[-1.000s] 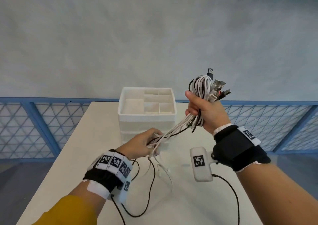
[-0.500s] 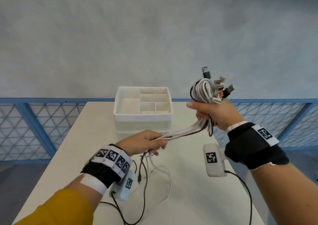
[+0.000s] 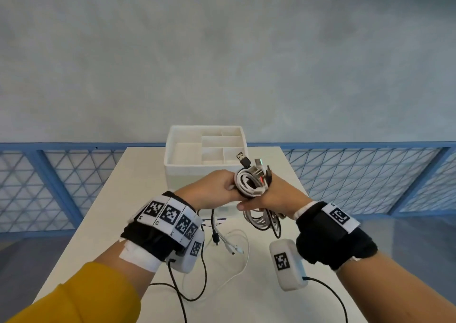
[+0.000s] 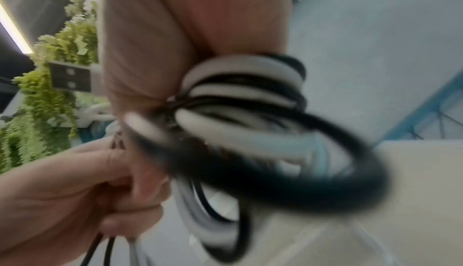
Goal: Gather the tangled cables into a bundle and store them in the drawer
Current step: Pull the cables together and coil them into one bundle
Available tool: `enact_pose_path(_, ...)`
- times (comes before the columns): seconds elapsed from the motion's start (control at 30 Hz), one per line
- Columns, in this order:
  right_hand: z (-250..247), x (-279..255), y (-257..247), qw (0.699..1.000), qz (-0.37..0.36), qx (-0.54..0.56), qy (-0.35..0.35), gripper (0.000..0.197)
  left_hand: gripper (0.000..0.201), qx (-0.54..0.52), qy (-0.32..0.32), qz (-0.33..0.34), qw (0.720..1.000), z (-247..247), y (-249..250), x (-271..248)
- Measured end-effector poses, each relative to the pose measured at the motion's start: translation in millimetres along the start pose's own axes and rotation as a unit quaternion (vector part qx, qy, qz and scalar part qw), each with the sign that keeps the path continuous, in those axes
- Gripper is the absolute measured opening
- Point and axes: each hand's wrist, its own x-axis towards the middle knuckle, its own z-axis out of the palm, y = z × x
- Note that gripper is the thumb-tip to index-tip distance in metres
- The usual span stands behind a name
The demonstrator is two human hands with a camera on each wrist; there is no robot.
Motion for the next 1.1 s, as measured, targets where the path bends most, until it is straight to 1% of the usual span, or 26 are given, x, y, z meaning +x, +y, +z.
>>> enact_pose_path(0.07, 2, -1, 2, 1.0, 0.007, 0.025, 0.013, 0.035, 0.021, -0.078, 0.018, -0.002, 0.997, -3, -2, 0)
enact_pose_path(0.13, 1, -4, 1, 0.999, -0.001, 0.032, 0.025, 0.034, 0.022, -0.144, 0.015, -0.02, 0.989, -11, -9, -2)
enact_pose_path(0.23, -7, -5, 5, 0.996, 0.003, 0.067, 0.062, 0.032, 0.006, -0.1, -0.026, -0.04, 0.994, -21, -31, -10)
enact_pose_path(0.3, -14, -3, 14, 0.992, 0.003, 0.073, 0.099, 0.032, 0.015, -0.103, -0.024, -0.055, 0.993, -20, -43, -16)
enact_pose_path(0.37, -17, 1, 19, 0.99, 0.014, 0.053, 0.13, 0.039, 0.022, -0.157, -0.003, -0.052, 0.986, -16, -47, -19)
enact_pose_path(0.43, -17, 5, 21, 0.992, 0.022, 0.043, 0.12, 0.026, 0.024, -0.203, 0.006, -0.04, 0.978, -13, -46, -18)
enact_pose_path(0.47, -16, 6, 20, 0.993, 0.024, 0.035, 0.108, 0.023, 0.025, -0.212, 0.006, -0.035, 0.977, -13, -44, -17)
enact_pose_path(0.5, -14, 8, 21, 0.994, 0.024, 0.023, 0.103, 0.023, 0.026, -0.21, 0.007, -0.035, 0.977, -13, -43, -17)
enact_pose_path(0.57, -12, 11, 20, 0.995, 0.022, -0.016, 0.093, 0.037, 0.027, -0.207, 0.012, -0.038, 0.978, -14, -41, -15)
enact_pose_path(0.6, -11, 12, 18, 0.996, 0.02, -0.027, 0.084, 0.041, 0.028, -0.211, 0.015, -0.033, 0.977, -13, -39, -14)
enact_pose_path(0.63, -10, 13, 17, 0.997, 0.014, -0.029, 0.075, 0.039, 0.028, -0.22, 0.019, -0.028, 0.975, -12, -36, -13)
enact_pose_path(0.7, -6, 12, 10, 0.998, -0.005, -0.014, 0.063, 0.031, 0.028, -0.261, 0.034, -0.018, 0.965, -7, -33, -10)
enact_pose_path(0.77, -1, 10, 7, 0.997, -0.008, 0.041, 0.059, 0.03, 0.027, -0.295, 0.062, -0.014, 0.953, -1, -30, -8)
enact_pose_path(0.83, 5, 8, 7, 0.991, -0.001, 0.126, 0.05, 0.041, 0.023, -0.285, 0.093, -0.019, 0.954, 5, -29, -6)
enact_pose_path(0.9, 10, 7, 6, 0.985, 0.006, 0.165, 0.043, 0.045, 0.023, -0.225, 0.111, -0.023, 0.968, 10, -26, -4)
enact_pose_path(1.0, 16, 5, -1, 0.986, -0.011, 0.157, 0.061, 0.037, 0.032, -0.181, 0.134, -0.019, 0.974, 15, -21, -1)
enact_pose_path(1.1, 18, 4, -8, 0.983, -0.046, 0.149, 0.101, 0.029, 0.033, -0.196, 0.119, -0.022, 0.973, 15, -17, 1)
